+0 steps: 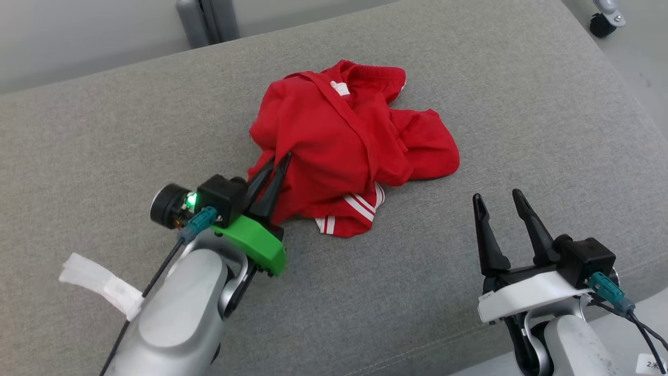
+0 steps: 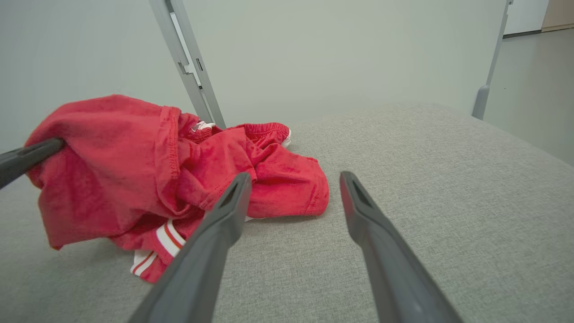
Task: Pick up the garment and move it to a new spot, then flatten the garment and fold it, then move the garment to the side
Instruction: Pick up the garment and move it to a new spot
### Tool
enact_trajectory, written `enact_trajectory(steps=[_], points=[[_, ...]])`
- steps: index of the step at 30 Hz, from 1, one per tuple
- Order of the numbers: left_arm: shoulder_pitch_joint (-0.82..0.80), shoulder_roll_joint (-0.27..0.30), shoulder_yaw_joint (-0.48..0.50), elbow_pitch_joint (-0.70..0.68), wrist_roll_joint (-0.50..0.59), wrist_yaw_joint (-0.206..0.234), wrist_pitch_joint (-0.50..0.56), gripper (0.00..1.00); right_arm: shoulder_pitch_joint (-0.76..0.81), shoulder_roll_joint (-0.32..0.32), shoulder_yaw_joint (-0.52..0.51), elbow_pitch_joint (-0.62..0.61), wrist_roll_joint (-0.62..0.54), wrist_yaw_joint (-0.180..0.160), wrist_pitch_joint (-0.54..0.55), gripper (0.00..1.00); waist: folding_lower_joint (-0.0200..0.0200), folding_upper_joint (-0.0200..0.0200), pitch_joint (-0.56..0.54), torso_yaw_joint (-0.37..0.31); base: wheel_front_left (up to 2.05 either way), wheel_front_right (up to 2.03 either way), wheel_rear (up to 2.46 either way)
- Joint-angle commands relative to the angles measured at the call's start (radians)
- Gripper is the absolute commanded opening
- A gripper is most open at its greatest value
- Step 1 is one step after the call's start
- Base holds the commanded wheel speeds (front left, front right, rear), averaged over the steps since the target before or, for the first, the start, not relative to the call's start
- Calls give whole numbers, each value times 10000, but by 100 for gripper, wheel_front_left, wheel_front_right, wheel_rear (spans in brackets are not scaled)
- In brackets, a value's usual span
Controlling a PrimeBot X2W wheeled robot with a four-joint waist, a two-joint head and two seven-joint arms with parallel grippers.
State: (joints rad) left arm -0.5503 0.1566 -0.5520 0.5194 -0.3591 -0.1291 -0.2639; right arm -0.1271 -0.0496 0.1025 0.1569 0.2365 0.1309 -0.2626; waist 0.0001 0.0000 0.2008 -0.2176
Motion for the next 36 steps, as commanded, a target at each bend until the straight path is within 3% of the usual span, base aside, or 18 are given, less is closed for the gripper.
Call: enact_trajectory(steps=[1, 9, 22, 30, 36], points=[[-391, -15, 17, -206, 26, -22, -11, 0, 49, -15, -4, 0, 77, -3, -35, 100, -1, 0, -60, 15, 0, 0, 0], [-2718, -286, -268, -1009, -18, -23, -11, 0, 94, -17, 139, 86, 391, -3, -35, 100, -1, 0, -210, -265, 0, 0, 0], [-6965, -395, -626, -819, -497, -23, 26, 0, 158, -15, 68, 76, 614, -3, -35, 100, -1, 0, -128, -581, 0, 0, 0], [-7156, -123, -336, -761, -781, -3, 9, 0, 153, -15, -28, 116, 611, -3, -35, 100, -1, 0, -168, -252, 0, 0, 0], [-6710, 50, -284, -814, -797, 33, 0, 0, 99, -15, -81, 90, 412, -3, -35, 100, -1, 0, -241, 447, 0, 0, 0]])
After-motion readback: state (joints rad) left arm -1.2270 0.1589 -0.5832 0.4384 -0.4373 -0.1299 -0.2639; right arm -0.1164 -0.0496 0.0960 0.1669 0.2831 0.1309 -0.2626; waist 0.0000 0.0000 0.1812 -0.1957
